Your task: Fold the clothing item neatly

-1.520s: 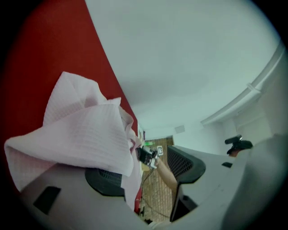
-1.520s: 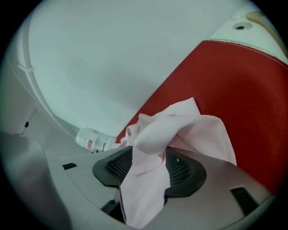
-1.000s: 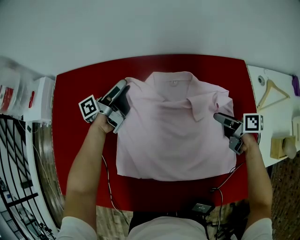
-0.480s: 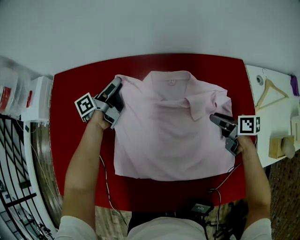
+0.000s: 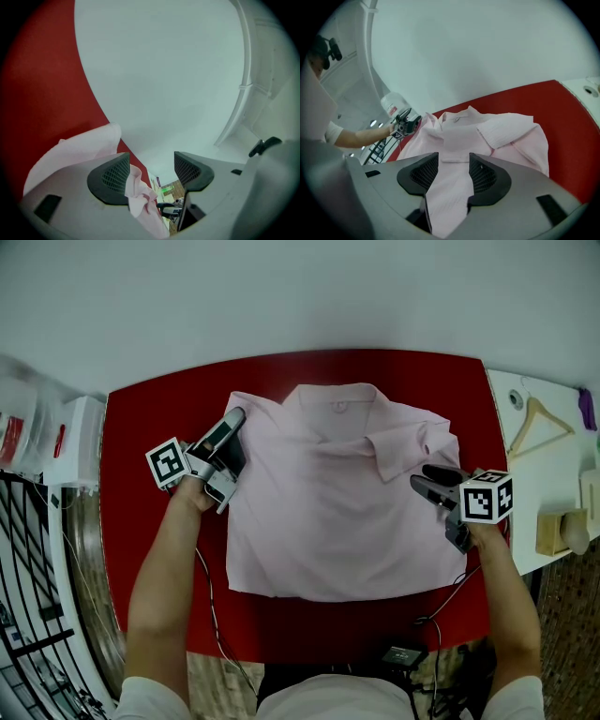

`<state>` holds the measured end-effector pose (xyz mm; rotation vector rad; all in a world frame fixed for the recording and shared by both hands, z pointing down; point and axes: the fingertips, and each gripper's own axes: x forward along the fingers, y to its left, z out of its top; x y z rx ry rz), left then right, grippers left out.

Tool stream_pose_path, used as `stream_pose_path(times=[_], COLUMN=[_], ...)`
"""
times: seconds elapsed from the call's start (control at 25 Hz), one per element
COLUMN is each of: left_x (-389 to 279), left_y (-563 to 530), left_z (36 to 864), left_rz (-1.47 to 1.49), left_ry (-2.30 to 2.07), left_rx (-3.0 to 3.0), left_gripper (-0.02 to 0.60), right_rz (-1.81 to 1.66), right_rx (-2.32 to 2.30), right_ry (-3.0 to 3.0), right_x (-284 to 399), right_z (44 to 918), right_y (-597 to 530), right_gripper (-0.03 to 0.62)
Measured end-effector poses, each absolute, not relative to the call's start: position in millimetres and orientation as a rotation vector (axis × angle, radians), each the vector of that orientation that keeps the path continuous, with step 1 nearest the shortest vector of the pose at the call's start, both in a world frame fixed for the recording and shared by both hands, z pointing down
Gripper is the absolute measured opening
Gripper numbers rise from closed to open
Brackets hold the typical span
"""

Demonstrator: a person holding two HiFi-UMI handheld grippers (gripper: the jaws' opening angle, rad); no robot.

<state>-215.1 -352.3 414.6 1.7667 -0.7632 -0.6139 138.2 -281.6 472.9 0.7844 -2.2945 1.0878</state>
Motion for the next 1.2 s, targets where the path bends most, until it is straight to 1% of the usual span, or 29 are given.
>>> stream_pose_path(times=[0.16, 0.36, 0.92, 1.0, 1.12, 1.2], left_x=[-189.6, -161.0, -112.5, -108.0, -104.8, -103.3], left_y=[-329.2, -299.1, -257.0, -254.3, -252.6, -252.2], left_z=[399.2, 398.0, 408.5, 410.1, 411.2, 411.6], left_rz=[-0.509, -0.369, -0.217, -0.193, -0.158, -0.126], left_ry=[-0.722, -0.691, -0.640, -0.647, -0.691, -0.718], left_rx=[1.911, 2.031, 2.145, 2.164, 2.212, 2.252], left_gripper=[0.290, 0.288, 0.285, 0.262, 0.144, 0.084], right_rz=[0.909, 0.810, 0.523, 0.477, 0.410, 0.323], right_rx=[0.778, 0.772, 0.720, 0.717, 0.734, 0.727], right_ry=[-2.305, -2.294, -2.259, -2.254, -2.265, -2.267], right_x=[139.3, 139.0, 123.9, 120.8, 115.5, 109.5], right_z=[471.0, 475.9, 488.3, 490.4, 489.9, 488.5], right_y=[-276.3, -268.4, -266.9, -269.1, -273.8, -275.5], right_gripper=[0.212, 0.210, 0.192, 0.187, 0.183, 0.183])
